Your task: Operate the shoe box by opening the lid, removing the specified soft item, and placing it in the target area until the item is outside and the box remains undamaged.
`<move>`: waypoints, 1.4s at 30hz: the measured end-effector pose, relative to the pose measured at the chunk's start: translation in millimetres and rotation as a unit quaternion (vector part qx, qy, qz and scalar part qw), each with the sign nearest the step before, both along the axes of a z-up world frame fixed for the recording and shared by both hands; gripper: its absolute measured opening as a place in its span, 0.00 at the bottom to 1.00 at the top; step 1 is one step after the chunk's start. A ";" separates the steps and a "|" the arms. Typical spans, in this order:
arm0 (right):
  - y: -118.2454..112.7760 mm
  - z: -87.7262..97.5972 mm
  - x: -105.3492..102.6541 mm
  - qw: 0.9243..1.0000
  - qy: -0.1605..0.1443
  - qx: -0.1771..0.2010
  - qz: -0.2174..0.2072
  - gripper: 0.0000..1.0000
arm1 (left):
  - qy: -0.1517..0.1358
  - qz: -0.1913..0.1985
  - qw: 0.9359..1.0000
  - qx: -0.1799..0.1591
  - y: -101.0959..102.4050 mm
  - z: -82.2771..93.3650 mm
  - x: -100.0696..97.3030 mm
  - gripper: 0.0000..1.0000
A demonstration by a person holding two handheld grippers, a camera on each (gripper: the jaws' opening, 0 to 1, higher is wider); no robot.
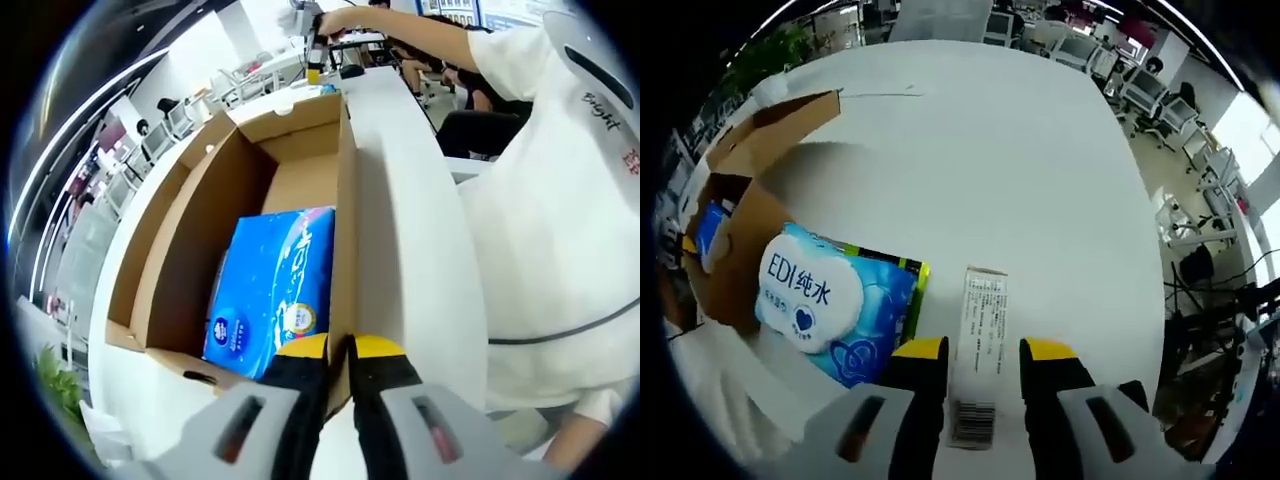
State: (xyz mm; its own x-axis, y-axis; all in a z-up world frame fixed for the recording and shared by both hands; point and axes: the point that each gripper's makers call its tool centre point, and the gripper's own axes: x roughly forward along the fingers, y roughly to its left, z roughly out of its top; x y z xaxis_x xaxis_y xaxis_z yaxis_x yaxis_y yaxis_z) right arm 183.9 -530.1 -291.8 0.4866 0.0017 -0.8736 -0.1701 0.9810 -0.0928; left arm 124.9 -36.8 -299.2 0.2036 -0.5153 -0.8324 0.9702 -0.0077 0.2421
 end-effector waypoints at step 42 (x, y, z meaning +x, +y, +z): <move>-11.9 79.5 -21.8 0.912 -0.406 0.054 -0.018 0.46 | 0.007 0.008 1.000 -0.003 -0.3 -0.2 0.0 0.07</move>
State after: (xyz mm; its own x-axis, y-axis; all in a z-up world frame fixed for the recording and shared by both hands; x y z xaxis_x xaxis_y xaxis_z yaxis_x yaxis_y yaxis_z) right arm 162.1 -541.9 -212.3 0.9747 0.0385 -0.2204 -0.0565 0.9955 -0.0759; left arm 124.9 -37.1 -299.4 0.1994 -0.5166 -0.8327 0.9736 0.0082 0.2281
